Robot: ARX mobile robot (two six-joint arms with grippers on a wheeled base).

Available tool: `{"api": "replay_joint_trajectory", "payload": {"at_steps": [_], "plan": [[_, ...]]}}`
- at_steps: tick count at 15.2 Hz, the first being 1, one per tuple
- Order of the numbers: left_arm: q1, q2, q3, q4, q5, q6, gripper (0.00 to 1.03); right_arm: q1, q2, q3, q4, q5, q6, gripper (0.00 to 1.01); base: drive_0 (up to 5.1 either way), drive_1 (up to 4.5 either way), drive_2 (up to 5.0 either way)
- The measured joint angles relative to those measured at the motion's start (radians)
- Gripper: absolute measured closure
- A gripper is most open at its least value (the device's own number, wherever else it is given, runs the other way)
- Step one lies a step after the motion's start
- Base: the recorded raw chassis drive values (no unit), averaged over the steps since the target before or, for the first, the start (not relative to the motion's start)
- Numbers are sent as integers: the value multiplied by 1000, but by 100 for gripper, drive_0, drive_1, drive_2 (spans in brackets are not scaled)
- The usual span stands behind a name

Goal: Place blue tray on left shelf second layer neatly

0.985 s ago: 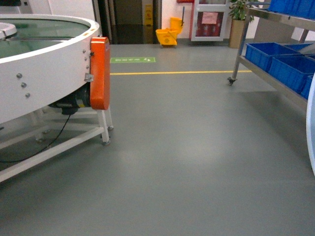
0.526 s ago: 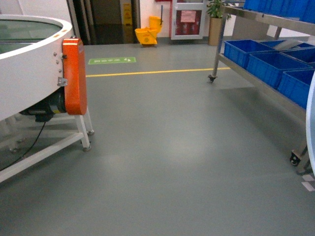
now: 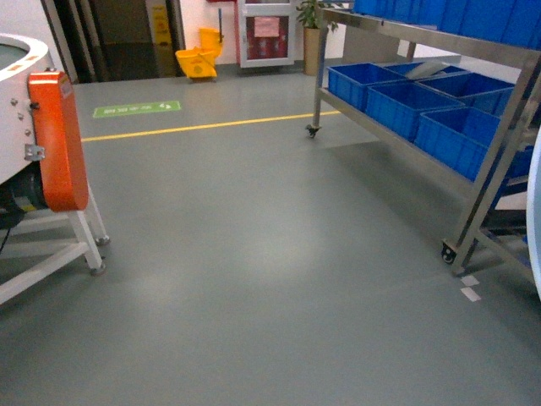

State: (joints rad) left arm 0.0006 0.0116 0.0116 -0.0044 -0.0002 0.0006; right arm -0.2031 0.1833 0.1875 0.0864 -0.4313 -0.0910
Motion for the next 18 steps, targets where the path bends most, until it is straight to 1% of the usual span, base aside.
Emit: {"api": "replay_joint_trajectory", "payload": {"at_steps": [18], "plan": [[-1,0,0,0,-1,0,5,0,0,0,1,0,0,99,-132,-132,-132]]}}
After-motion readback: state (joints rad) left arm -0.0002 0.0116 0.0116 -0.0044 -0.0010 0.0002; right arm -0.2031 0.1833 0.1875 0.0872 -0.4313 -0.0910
